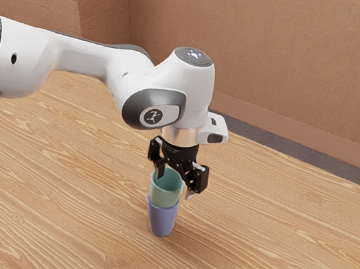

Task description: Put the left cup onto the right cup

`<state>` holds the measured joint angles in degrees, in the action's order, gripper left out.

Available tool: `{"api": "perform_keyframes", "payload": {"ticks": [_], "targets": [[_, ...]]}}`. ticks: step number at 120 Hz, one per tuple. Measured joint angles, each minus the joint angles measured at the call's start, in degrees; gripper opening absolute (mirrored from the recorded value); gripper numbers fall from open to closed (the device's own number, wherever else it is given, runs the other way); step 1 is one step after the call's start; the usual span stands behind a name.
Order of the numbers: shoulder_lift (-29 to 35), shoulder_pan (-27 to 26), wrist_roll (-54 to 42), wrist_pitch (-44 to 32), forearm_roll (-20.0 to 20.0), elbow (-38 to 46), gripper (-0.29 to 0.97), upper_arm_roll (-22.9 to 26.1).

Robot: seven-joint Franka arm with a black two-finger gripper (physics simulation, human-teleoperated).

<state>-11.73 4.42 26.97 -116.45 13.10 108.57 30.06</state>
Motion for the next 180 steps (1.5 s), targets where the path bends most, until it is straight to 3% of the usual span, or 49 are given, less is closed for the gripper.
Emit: {"api": "perform_keyframes", "payload": {"ticks": [69, 143, 180], "targets": [[0.73, -0.01, -0.18, 0.01, 0.0, -0.17, 0.68, 0.0], [9.35, -0.02, -0.91, 3.72, -0.24, -0.52, 0.68, -0.09], [11.65, -4.56, -2.64, 8.26, -1.62, -3.58, 0.68, -6.89]]}}
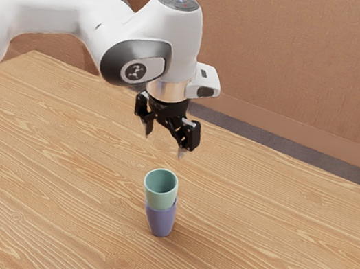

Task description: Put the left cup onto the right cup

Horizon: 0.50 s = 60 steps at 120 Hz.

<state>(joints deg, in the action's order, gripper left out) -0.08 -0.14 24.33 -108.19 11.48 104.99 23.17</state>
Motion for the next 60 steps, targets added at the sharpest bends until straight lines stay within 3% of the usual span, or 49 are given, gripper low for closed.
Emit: {"api": "perform_keyframes", "payload": {"ticks": [34, 60], "targets": [[0.77, -7.23, -4.06, 6.22, -3.33, -5.37, 0.68, -10.76], [0.88, -5.45, -7.29, 12.26, -3.86, -10.95, 0.68, -14.94]]}}
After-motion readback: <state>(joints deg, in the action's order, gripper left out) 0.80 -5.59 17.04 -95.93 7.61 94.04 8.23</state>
